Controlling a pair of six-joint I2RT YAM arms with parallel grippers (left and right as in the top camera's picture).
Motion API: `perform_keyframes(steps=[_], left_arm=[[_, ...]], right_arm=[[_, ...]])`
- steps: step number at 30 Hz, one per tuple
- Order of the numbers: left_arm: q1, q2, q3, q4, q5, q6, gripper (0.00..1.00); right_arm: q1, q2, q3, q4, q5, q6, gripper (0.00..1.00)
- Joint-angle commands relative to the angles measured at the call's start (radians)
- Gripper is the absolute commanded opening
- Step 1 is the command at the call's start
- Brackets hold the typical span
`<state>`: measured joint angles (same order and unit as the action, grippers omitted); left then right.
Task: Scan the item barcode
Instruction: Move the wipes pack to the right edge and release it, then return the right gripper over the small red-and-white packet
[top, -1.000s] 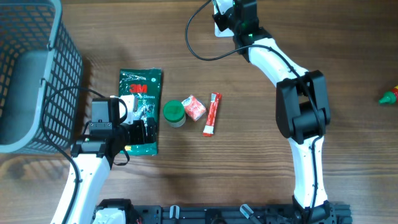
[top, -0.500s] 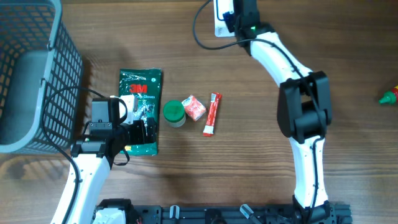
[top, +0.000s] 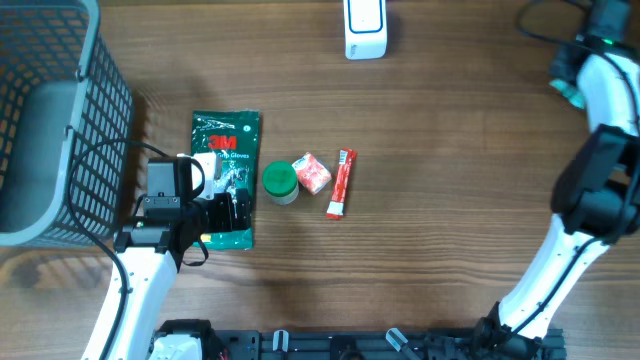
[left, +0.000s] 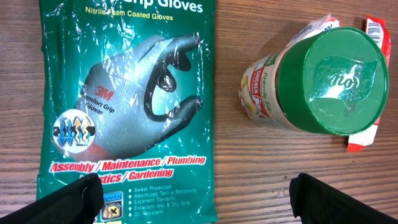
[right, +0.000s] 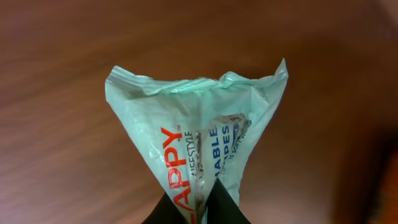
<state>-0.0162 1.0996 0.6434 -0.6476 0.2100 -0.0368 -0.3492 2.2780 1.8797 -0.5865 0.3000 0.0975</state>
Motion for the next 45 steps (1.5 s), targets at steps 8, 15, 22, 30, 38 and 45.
perform_keyframes(steps=[8, 15, 22, 30, 38, 45], left_arm=[[0.008, 0.002, 0.0, 0.003, -0.001, -0.009, 1.0], [0.008, 0.002, 0.0, 0.003, -0.002, -0.009, 1.0], [0.008, 0.002, 0.0, 0.003, -0.002, -0.009, 1.0], [0.008, 0.002, 0.0, 0.003, -0.002, -0.009, 1.0], [0.008, 0.002, 0.0, 0.003, -0.002, -0.009, 1.0], [0.008, 0.002, 0.0, 0.003, -0.002, -0.009, 1.0]], right_arm=[[-0.148, 0.005, 0.023, -0.077, -0.01, 0.211, 1.0], [-0.061, -0.179, 0.025, -0.293, -0.327, 0.433, 1.0], [0.189, -0.229, 0.023, -0.57, -0.707, 0.523, 1.0], [0.535, -0.227, 0.01, -0.708, -0.896, 0.481, 0.93], [0.814, -0.227, -0.111, -0.607, -0.763, 0.775, 0.91], [0.887, -0.223, -0.31, -0.324, -0.721, 0.937, 1.0]])
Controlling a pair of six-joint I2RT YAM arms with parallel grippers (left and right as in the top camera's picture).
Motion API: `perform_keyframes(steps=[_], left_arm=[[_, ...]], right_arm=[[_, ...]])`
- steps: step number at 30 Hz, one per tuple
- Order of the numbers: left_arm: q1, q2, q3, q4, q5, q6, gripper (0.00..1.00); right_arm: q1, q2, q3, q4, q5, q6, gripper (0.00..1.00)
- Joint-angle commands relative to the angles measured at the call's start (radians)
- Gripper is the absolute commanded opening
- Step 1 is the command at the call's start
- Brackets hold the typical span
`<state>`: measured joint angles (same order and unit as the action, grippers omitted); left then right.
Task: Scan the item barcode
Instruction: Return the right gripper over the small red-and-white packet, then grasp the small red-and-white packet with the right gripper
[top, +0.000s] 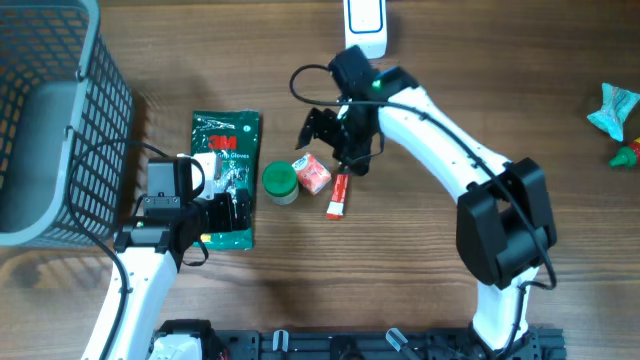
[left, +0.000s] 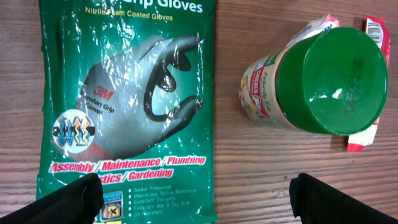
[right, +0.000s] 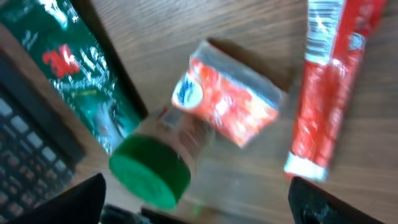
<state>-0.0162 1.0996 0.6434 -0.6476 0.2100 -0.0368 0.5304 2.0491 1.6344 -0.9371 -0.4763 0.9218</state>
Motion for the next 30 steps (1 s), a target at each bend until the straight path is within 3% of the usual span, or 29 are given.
perform_keyframes(steps=[1, 5, 9, 16, 19, 20, 23, 30], left_arm=[[0.008, 0.002, 0.0, 0.003, -0.002, -0.009, 1.0], [0.008, 0.002, 0.0, 0.003, -0.002, -0.009, 1.0], [0.008, 0.002, 0.0, 0.003, -0.002, -0.009, 1.0], [0.008, 0.002, 0.0, 0.003, -0.002, -0.009, 1.0], [0.008, 0.002, 0.0, 0.003, -0.002, -0.009, 1.0], [0.008, 0.002, 0.0, 0.003, -0.002, -0.009, 1.0], [0.008, 0.002, 0.0, 0.003, -0.002, -0.009, 1.0], [0.008, 0.002, 0.0, 0.003, -0.002, -0.009, 1.0]], right_arm=[[0.007, 0.006, -0.104, 0.044, 0.063, 0.166, 1.0], [0.007, 0.006, -0.225, 0.161, 0.061, 0.284, 0.99], [0.007, 0.006, -0.249, 0.198, 0.045, 0.293, 0.86], [0.007, 0.006, -0.249, 0.207, -0.071, 0.292, 0.8], [0.004, 0.006, -0.249, 0.186, -0.031, 0.272, 0.78], [-0.002, 0.006, -0.249, 0.184, -0.026, 0.224, 0.75], [-0.012, 0.005, -0.249, 0.173, -0.025, 0.101, 0.77], [-0.013, -0.066, -0.249, 0.169, -0.022, 0.076, 0.79]])
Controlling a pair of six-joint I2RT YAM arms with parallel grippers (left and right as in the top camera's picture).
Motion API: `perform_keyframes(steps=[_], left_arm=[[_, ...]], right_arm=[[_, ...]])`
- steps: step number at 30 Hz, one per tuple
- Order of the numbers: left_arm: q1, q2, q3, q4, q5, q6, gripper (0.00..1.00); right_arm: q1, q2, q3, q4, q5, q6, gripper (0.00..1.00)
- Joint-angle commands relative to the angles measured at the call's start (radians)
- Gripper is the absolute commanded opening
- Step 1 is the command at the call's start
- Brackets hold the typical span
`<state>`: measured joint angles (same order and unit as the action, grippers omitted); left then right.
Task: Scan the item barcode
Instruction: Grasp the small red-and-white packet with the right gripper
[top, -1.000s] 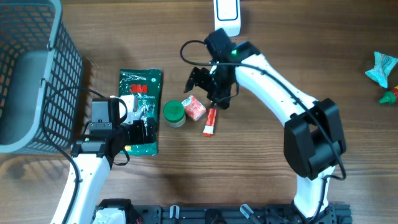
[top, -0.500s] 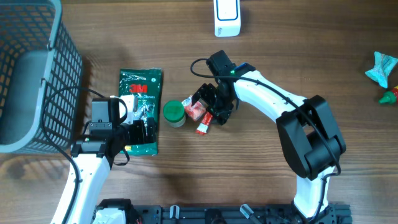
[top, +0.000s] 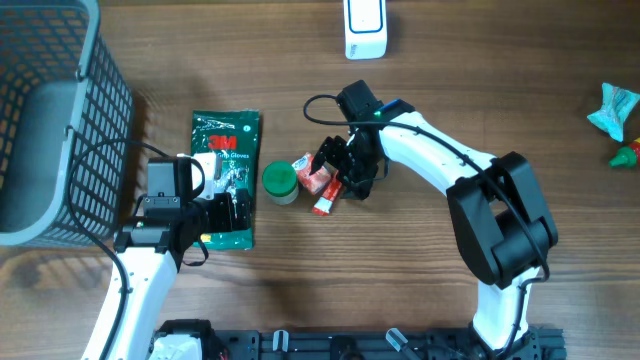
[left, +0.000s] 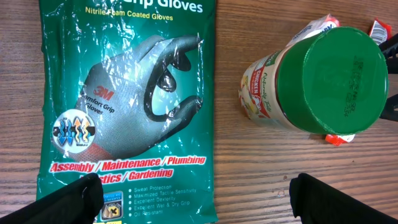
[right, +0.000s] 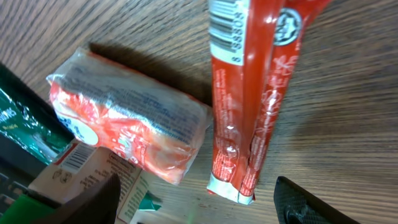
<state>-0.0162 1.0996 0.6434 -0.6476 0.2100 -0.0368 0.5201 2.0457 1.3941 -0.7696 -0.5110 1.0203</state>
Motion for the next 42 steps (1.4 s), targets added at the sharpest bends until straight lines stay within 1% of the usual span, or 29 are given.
perform_keyframes(steps=[1, 5, 6, 9, 13, 23, 29, 30, 34, 37, 39, 42], left_arm=[[0.008, 0.002, 0.0, 0.003, -0.002, -0.009, 1.0], [0.008, 0.002, 0.0, 0.003, -0.002, -0.009, 1.0], [0.008, 0.002, 0.0, 0.003, -0.002, -0.009, 1.0], [0.008, 0.002, 0.0, 0.003, -0.002, -0.009, 1.0], [0.008, 0.002, 0.0, 0.003, -0.002, -0.009, 1.0], [0.008, 0.002, 0.0, 0.003, -0.002, -0.009, 1.0], [0.008, 0.002, 0.0, 0.003, -0.002, -0.009, 1.0], [0.008, 0.002, 0.0, 0.003, -0.002, -0.009, 1.0], [0.008, 0.002, 0.0, 0.003, -0.002, -0.009, 1.0], [0.008, 0.002, 0.0, 0.003, -0.002, -0.009, 1.0], [0.008, 0.002, 0.0, 0.003, -0.002, -0.009, 1.0], [0.008, 0.002, 0.0, 0.003, -0.002, -0.009, 1.0]], right_arm=[[-0.002, -0.075, -0.008, 0.013, -0.015, -0.017, 0.78], [-0.002, -0.079, -0.009, 0.06, -0.055, 0.031, 0.68], [0.0, -0.079, -0.009, 0.08, -0.05, 0.038, 0.67], [0.007, -0.074, -0.009, 0.092, 0.052, 0.076, 0.64], [0.025, -0.071, -0.014, 0.084, 0.087, 0.098, 0.59], [0.06, -0.024, -0.014, 0.096, 0.182, 0.188, 0.58], [0.063, 0.023, -0.014, 0.113, 0.18, 0.191, 0.55], [0.063, 0.03, -0.014, 0.113, 0.181, 0.197, 0.53], [0.062, 0.067, -0.014, 0.127, 0.182, 0.241, 0.52], [0.062, 0.086, -0.014, 0.152, 0.182, 0.243, 0.46], [0.062, 0.103, -0.014, 0.163, 0.182, 0.244, 0.38], [0.062, 0.12, -0.014, 0.167, 0.177, 0.245, 0.22]])
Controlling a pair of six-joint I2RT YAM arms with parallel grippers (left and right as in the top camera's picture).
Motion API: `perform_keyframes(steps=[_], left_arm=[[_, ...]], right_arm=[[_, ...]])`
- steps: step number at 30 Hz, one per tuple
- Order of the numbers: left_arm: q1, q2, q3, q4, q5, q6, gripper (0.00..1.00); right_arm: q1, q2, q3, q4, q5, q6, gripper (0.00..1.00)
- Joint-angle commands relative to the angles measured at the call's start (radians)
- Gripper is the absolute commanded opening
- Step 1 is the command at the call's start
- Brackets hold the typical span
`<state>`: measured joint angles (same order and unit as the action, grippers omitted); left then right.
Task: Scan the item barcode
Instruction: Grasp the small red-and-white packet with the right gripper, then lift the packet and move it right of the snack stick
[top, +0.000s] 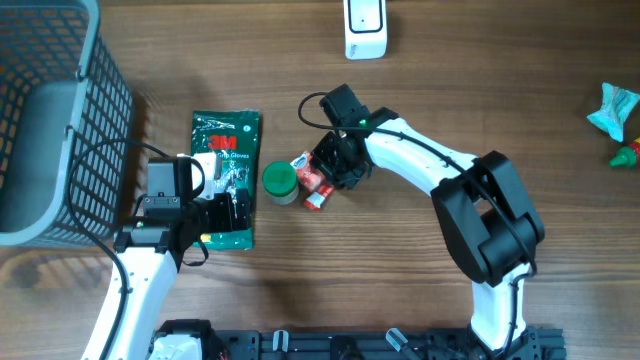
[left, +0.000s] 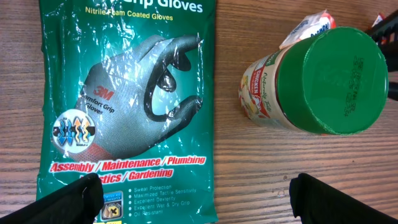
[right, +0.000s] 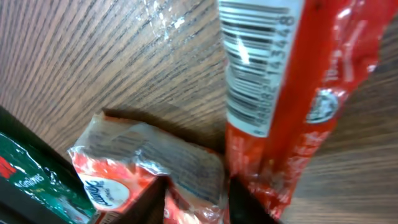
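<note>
A small orange-red packet (right: 124, 168) lies between a green-lidded jar (top: 279, 182) and a red stick pack (right: 292, 93) that shows its barcode. My right gripper (right: 196, 199) is low over the packet, its fingers drawn in on the packet's end; in the overhead view the right gripper (top: 327, 178) covers most of it. The white scanner (top: 364, 28) stands at the far edge. My left gripper (left: 199, 199) hangs open over the lower end of a green 3M gloves pack (left: 124, 93), holding nothing.
A grey wire basket (top: 60, 120) fills the left side. A teal wipes pack (top: 610, 108) and a small green-and-red thing lie at the far right. The jar (left: 311, 81) stands just right of the gloves pack (top: 225, 150).
My right gripper stood wide open over the orange packet and the red stick; now it is lower, slightly further left, and its fingers have come together on the packet. The left arm is unchanged.
First my right gripper held the teal wipes pack at the far right. Then the pack lay there and the gripper was open above the orange packet and red stick. Then it was lower, with the stick skewed, and now it is shut on the packet.
</note>
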<state>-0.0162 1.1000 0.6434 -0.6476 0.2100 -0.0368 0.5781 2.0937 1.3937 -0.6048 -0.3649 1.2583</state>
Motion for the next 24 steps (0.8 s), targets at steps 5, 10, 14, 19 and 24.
perform_keyframes(steps=[5, 10, 14, 19, 24], left_arm=[[0.008, 0.002, 0.0, 0.003, -0.002, -0.009, 1.0], [0.008, 0.002, 0.0, 0.003, -0.002, -0.009, 1.0], [0.008, 0.002, 0.0, 0.003, -0.002, -0.009, 1.0], [0.008, 0.002, 0.0, 0.003, -0.002, -0.009, 1.0], [0.008, 0.002, 0.0, 0.003, -0.002, -0.009, 1.0]], right_arm=[[0.004, 0.082, -0.014, 0.001, 0.028, -0.006, 0.04], [-0.031, 0.063, -0.006, -0.001, -0.103, -0.157, 0.04], [-0.131, -0.05, -0.006, -0.061, -0.249, -0.299, 0.04], [-0.226, -0.116, -0.006, -0.104, -0.576, -0.479, 0.04], [-0.286, -0.116, -0.006, -0.283, -0.726, -0.615, 0.04]])
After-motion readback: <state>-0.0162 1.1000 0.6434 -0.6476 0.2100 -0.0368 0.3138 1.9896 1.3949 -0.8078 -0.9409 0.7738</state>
